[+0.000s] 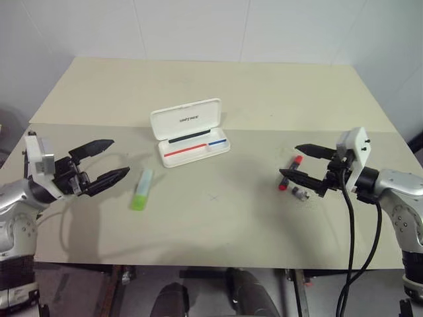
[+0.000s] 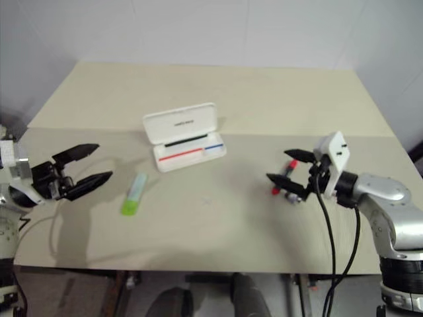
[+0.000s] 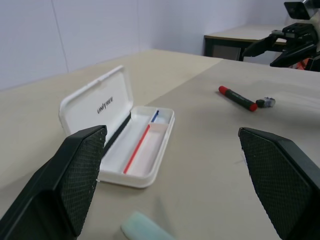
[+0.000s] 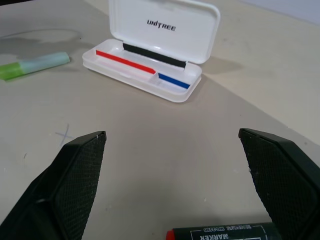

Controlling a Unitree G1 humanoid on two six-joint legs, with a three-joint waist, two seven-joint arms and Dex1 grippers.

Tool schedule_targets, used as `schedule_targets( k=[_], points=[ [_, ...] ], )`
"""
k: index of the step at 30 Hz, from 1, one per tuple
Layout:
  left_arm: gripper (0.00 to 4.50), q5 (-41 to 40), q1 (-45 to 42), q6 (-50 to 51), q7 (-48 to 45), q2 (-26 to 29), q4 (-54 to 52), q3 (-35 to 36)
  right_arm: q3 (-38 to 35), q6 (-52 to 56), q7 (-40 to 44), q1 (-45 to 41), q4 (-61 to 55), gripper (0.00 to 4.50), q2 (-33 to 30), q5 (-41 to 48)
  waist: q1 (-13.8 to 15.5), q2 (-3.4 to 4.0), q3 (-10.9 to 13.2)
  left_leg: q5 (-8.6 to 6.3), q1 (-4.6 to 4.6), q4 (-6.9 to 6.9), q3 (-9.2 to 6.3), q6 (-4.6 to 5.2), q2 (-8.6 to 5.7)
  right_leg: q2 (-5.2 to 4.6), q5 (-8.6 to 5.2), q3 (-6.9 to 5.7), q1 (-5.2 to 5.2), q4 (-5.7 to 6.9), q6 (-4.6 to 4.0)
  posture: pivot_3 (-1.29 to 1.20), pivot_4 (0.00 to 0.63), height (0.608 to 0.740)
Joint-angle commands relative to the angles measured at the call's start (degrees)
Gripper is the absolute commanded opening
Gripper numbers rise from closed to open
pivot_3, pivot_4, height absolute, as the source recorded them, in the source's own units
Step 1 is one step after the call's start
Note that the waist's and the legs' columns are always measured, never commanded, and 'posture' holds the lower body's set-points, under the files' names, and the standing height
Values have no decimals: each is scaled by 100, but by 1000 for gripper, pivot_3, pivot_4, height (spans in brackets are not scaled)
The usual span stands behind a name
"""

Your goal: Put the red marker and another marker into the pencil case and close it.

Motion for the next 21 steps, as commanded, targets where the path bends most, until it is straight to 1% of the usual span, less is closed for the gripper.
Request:
schedule_targets(
  k=[1,8,11,16,18,21],
  points=[
    [4474,149,-273,-246,-103,-57,216,-136,-323,-13,-200,113,-335,4500,81,249,-1,0,0,0,0,0,1,0,2,3,0,1,0,0,0,0,150,740],
    [4474,364,-795,-324,-208,-399,518,-672,-546,95,-472,403,-719,4500,125,567,29,0,0,0,-8,8,-2,0,2,3,2,2,0,-1,4,0,150,740],
    [4474,681,-1128,-588,-203,-572,874,-971,-491,170,-545,515,-932,4500,131,670,48,0,0,0,-8,21,-3,0,1,4,2,2,0,8,4,0,150,740],
    [4474,1157,-1428,-930,-172,-779,1218,-1401,-417,239,-587,607,-1101,4500,130,813,50,-1,0,-1,-8,40,-1,0,-1,9,5,7,3,17,9,0,150,740],
    [4474,1539,-1600,-945,1,-867,1482,-1713,-275,147,-547,512,-924,4500,129,680,58,-2,0,-1,-7,43,1,1,-1,11,6,12,3,20,10,0,150,740],
    [4474,2049,-1901,-1099,85,-958,1897,-2127,-267,149,-481,548,-923,4500,143,770,92,-2,0,0,-8,50,-1,1,-7,18,9,13,5,20,11,0,150,740]
  ],
)
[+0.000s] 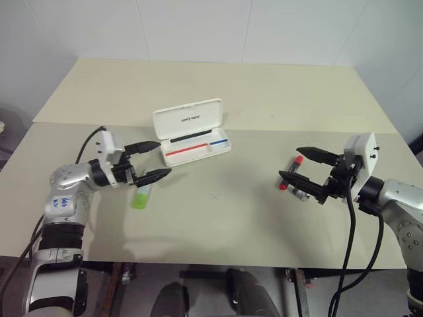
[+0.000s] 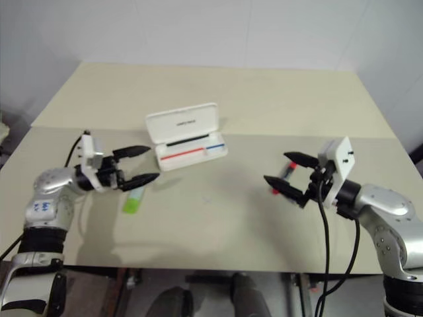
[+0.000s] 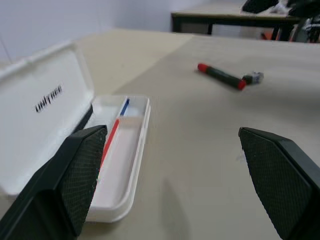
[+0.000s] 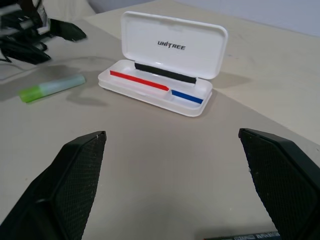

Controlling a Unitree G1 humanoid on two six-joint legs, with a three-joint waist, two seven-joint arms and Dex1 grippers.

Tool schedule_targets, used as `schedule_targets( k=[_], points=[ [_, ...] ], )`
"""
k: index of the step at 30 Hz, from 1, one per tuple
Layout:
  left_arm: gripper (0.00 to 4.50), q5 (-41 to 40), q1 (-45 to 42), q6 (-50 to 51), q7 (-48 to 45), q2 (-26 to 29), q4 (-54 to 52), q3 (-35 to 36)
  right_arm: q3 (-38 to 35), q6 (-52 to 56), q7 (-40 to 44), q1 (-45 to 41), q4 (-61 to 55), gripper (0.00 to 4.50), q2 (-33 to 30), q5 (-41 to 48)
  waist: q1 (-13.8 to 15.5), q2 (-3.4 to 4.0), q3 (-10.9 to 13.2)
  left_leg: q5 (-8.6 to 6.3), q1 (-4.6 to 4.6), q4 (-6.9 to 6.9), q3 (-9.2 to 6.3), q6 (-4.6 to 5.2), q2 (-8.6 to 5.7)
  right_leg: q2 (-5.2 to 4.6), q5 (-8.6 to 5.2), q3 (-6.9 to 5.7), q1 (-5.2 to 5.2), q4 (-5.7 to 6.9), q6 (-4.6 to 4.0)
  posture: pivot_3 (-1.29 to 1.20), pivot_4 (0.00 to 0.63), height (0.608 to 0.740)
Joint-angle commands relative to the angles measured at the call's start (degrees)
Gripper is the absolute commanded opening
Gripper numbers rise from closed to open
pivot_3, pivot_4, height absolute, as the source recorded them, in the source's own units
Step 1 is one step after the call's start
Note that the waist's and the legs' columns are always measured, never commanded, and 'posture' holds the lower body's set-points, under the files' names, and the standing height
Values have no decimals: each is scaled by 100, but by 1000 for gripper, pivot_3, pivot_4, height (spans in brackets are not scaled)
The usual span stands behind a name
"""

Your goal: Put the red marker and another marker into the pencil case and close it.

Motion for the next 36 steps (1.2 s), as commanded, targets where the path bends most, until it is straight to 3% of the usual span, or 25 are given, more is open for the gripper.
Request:
schedule_targets(
  k=[1,7,16,22,31,34,36],
  points=[
    [4474,547,-410,-261,205,-87,456,-330,-43,-102,76,53,-145,4500,-1,98,32,0,0,0,0,0,0,0,-1,1,0,1,0,1,0,0,150,740],
    [4474,935,-948,-530,485,-306,1307,-480,-150,-118,225,639,-507,4500,-66,184,80,-1,0,-4,-7,-2,-4,6,-4,12,0,0,-2,-6,-1,0,150,740],
    [4474,1410,-1685,-766,233,-434,2421,-811,-153,-158,-34,832,-679,4500,62,181,74,-3,1,-4,-7,6,4,6,-9,13,5,6,-1,-6,7,0,150,740],
    [4474,2324,-2255,-844,499,-421,3224,-1423,-128,-245,-107,936,-701,4500,92,146,81,-6,2,-4,-8,6,4,6,-18,13,5,8,0,-7,8,0,150,740],
    [4474,2675,-2774,-689,632,-743,4105,-1574,-87,-303,-198,954,-719,4500,107,109,69,-8,2,12,4,8,6,32,-25,17,23,21,6,0,4,0,150,740],
    [3889,2789,-2854,-669,761,-779,4234,-1609,-103,-312,-213,961,-721,4500,96,102,71,-10,1,17,8,8,4,40,-29,17,28,20,14,-2,4,0,150,740],
    [3244,2818,-2894,-720,828,-791,4259,-1583,-110,-325,-224,969,-725,4500,82,97,62,-9,1,18,11,8,4,41,-29,17,30,25,17,-2,6,0,150,740]
  ],
)
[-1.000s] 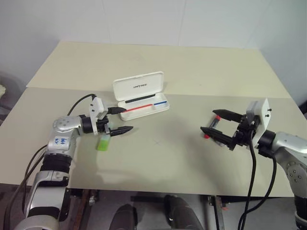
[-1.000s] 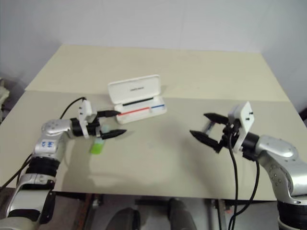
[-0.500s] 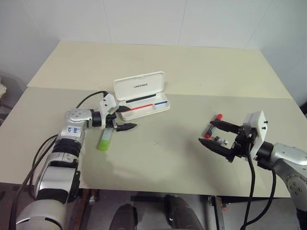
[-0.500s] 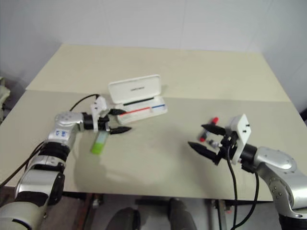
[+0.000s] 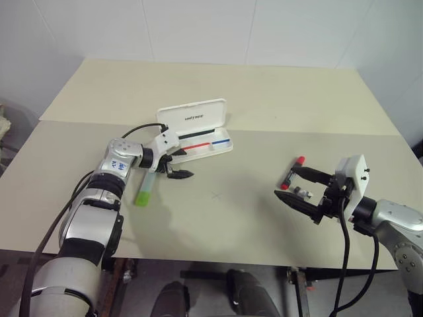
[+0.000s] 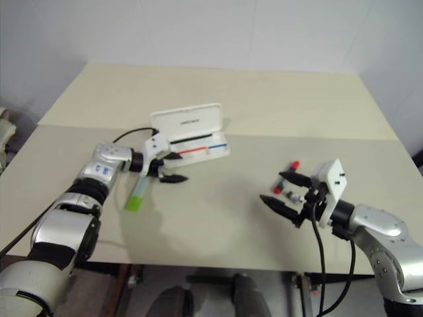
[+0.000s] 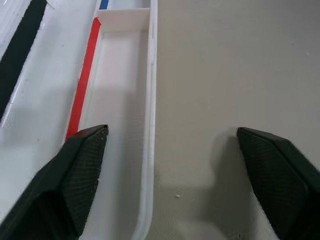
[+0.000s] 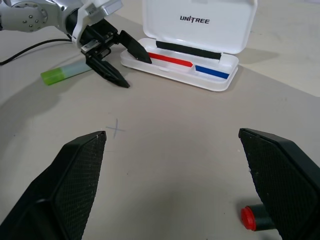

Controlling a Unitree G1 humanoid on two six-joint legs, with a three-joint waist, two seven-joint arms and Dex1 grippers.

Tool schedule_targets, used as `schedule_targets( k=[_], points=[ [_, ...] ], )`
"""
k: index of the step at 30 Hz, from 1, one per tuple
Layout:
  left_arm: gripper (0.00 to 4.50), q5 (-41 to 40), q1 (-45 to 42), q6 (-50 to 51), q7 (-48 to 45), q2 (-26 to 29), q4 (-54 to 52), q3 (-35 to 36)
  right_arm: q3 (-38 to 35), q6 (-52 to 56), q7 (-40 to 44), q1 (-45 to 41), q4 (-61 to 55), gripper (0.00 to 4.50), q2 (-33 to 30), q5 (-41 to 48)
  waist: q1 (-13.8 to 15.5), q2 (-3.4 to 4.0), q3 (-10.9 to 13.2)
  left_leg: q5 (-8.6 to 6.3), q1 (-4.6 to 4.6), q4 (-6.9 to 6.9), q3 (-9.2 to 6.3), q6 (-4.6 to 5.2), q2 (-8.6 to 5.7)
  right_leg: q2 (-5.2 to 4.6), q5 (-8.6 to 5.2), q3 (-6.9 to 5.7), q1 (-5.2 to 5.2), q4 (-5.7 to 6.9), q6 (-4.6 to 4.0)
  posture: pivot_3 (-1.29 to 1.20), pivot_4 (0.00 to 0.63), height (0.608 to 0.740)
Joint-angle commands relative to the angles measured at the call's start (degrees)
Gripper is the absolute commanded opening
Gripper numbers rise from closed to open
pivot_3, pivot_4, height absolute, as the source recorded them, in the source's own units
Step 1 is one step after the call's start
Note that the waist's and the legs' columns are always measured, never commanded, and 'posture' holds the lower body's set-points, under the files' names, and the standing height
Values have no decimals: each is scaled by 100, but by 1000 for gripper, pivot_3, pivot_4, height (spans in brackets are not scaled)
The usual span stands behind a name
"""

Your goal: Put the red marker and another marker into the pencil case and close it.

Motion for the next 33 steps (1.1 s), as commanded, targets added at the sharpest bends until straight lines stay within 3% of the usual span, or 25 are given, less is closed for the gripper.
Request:
schedule_targets(
  k=[1,10,16,21,25,30,33],
  points=[
    [2892,179,-83,36,151,-8,215,-34,-98,-117,-53,0,-246,4500,-16,7,-2,0,0,0,0,0,0,0,0,0,0,1,0,-1,0,0,150,740],
    [17,93,-198,-51,194,52,141,132,-56,-135,-31,-147,-131,4500,-62,-19,8,-1,0,-1,-11,-1,-1,-1,0,-3,4,-1,-1,-17,8,0,150,740],
    [17,-78,20,-250,-11,174,-494,247,-45,-144,27,-269,-44,4500,-77,-29,0,-2,1,-1,-9,-1,1,-1,1,-2,6,1,-2,-16,8,0,150,740],
    [17,-356,657,-323,-315,347,-1962,318,-123,-227,308,-196,-28,4500,-188,4,15,-1,1,-3,-28,-8,0,-4,29,-3,5,-3,-14,-18,8,0,150,740],
    [17,-614,1281,151,-703,529,-3342,291,-335,-230,603,-42,-140,4500,-345,206,16,-1,1,-6,-35,-8,0,-5,34,-8,6,-5,-15,-18,9,0,150,740],
    [17,-918,1851,569,-941,714,-4714,281,-445,-728,739,249,-100,4500,-402,-190,23,-1,1,-7,-35,-6,3,-5,34,-12,7,-5,-15,-22,11,0,150,740],
    [17,-1024,2191,814,-1119,857,-5331,187,-724,-767,1059,510,-289,4500,-438,165,14,-1,1,-7,-30,-3,5,-5,32,-9,6,-2,-14,-28,10,0,150,740]
  ],
)
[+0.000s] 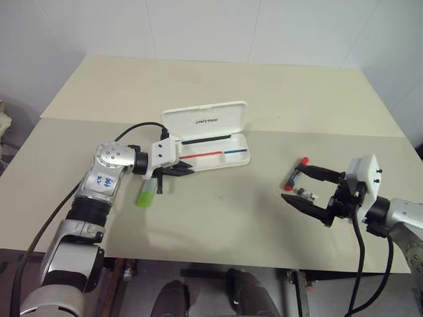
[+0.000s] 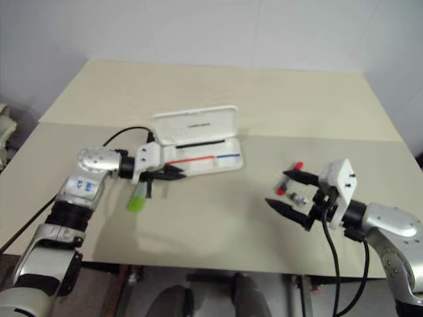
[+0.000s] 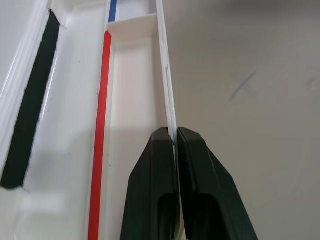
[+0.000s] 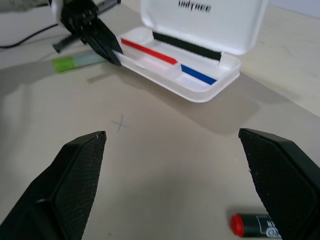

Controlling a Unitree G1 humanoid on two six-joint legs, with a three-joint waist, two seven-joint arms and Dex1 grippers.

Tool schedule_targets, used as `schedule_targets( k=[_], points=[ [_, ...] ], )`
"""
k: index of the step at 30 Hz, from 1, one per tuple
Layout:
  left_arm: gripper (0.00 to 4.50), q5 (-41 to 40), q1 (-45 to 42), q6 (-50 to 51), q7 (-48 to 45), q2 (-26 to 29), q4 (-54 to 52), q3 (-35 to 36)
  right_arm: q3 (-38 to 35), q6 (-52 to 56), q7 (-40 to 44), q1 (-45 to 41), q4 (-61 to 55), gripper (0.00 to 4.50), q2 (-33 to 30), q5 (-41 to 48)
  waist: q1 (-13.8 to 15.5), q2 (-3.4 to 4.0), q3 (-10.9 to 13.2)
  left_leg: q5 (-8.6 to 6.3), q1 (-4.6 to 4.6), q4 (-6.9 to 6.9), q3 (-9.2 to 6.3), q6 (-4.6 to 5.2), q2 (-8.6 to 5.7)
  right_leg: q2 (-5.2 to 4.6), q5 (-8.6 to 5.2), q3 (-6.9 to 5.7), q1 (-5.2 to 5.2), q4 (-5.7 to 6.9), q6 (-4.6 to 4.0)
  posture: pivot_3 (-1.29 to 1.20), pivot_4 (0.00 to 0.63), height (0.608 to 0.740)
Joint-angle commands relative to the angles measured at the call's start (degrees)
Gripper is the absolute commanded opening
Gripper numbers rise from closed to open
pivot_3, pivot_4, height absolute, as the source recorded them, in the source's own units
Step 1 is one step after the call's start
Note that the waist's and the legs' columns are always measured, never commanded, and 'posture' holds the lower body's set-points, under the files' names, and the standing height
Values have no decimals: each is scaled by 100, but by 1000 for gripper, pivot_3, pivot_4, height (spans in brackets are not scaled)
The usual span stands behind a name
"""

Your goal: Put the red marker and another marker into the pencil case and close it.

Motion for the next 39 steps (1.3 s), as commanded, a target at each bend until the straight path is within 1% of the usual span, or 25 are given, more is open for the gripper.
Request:
schedule_targets(
  k=[1,6,9,21,25,32,35,39],
  points=[
    [17,-236,260,238,-188,179,-756,-42,-515,-153,359,223,-348,4500,-118,401,-2,0,0,0,4,0,1,0,1,2,-1,1,0,2,-2,0,150,740],
    [17,-224,491,420,-194,150,-1132,-258,-838,-148,677,523,-331,4500,-282,535,-11,0,1,1,21,1,11,1,-1,6,-1,11,9,8,-2,0,150,740],
    [17,-214,620,462,-162,96,-1318,-400,-851,-105,583,513,-291,4500,-323,475,-17,-1,0,1,29,2,13,1,-6,8,0,14,16,7,-3,0,150,740],
    [17,62,928,323,160,-22,-1453,-784,-689,-99,236,472,-375,4500,-255,430,-11,-1,1,1,27,2,14,2,-4,8,0,19,16,4,-2,0,150,740],
    [1109,83,978,367,271,-44,-1537,-839,-640,-90,203,380,-319,4500,-282,412,-8,-1,1,1,28,2,13,1,-4,8,0,18,16,4,-2,0,150,740],
    [3413,23,1059,558,365,-22,-1845,-829,-567,-80,220,224,-234,4500,-303,353,-11,-1,1,1,28,2,14,1,-4,9,0,19,16,4,-1,0,150,740],
    [4437,-57,1158,743,397,29,-2144,-769,-530,-90,248,157,-186,4500,-316,336,-13,-1,1,1,28,2,14,2,-2,9,0,20,16,4,-1,0,150,740],
    [4473,-228,1366,1064,451,131,-2705,-667,-491,-89,301,97,-132,4500,-347,335,-14,-1,1,1,28,2,14,2,1,8,0,21,16,3,-1,0,150,740]
  ],
)
